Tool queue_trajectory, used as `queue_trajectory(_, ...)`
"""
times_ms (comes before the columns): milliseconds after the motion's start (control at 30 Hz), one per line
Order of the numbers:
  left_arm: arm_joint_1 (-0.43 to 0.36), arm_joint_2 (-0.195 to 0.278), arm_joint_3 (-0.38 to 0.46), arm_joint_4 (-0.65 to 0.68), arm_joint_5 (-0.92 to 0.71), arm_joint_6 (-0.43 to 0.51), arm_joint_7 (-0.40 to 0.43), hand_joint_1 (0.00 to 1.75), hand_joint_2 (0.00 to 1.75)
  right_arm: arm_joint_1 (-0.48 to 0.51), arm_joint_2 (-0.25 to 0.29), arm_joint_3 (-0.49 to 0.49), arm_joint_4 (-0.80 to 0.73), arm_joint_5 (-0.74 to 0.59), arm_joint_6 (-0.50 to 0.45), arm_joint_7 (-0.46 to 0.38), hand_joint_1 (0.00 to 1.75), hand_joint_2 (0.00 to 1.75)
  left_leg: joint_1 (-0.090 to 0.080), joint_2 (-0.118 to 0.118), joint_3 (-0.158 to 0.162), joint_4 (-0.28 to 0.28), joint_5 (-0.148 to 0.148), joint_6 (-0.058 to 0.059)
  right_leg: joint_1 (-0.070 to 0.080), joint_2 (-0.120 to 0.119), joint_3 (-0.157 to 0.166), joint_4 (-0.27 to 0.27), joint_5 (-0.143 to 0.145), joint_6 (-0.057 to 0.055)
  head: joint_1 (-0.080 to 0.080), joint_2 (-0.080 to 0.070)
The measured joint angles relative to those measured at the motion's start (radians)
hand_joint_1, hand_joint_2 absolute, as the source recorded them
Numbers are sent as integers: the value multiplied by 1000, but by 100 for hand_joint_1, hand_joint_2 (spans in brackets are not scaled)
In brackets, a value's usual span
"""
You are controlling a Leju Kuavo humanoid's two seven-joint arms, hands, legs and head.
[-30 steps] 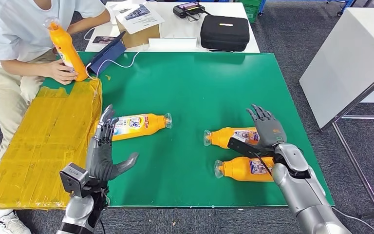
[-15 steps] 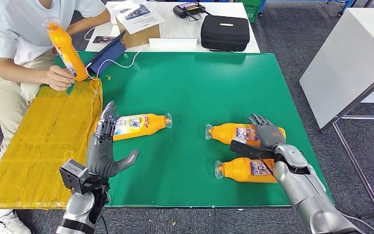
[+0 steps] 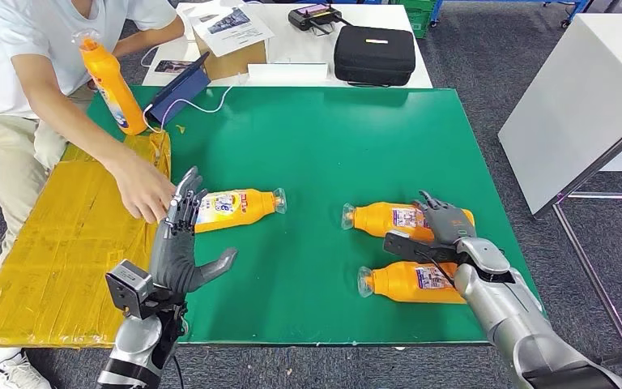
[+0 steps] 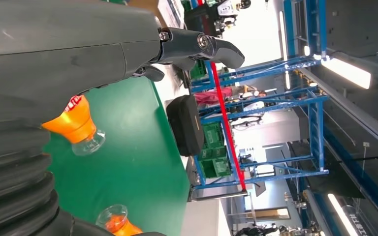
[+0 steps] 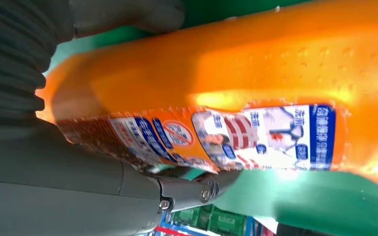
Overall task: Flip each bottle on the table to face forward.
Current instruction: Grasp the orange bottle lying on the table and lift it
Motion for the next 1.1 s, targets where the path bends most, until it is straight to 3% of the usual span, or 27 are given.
queue_trajectory(300, -1, 0, -4, 9, 5, 0, 0, 0, 175, -17, 8, 11, 34, -1, -48, 5, 175, 175, 0, 0, 0, 0, 0, 0, 0, 0, 0, 0, 0, 0, 0, 0)
queue_trajectory(433, 1, 0, -4, 10, 4, 3, 5, 0, 175, -1, 26, 6, 19, -5, -155, 12, 175, 175, 0, 0, 0, 0, 0, 0, 0, 0, 0, 0, 0, 0, 0, 0)
queue_trajectory(600, 6, -1, -14, 13, -37, 11, 40, 0, 175, 131, 102, -64, -204, -97, -363, -61, 175, 175, 1, 0, 0, 0, 0, 0, 1, 0, -1, 0, -1, 0, 0, 0)
queue_trajectory(733, -2, -4, -43, 28, -47, 14, 61, 0, 175, 243, 175, -118, -433, -190, -445, -119, 175, 175, 1, -2, -1, 0, -1, -1, 1, -1, -1, 0, -3, 0, 0, 0)
queue_trajectory(933, -22, -5, -86, 51, -28, -4, 92, 0, 175, 340, 242, -161, -646, -317, -472, -209, 175, 175, 1, -3, -1, 0, -1, -1, 0, -1, -1, 0, -3, 0, 0, 0)
queue_trajectory(1100, -36, -5, -108, 66, -14, -13, 99, 0, 175, 376, 279, -161, -721, -435, -373, -255, 175, 175, 1, -3, -1, 0, -1, -1, 0, -1, -1, 0, -3, 0, 0, 0)
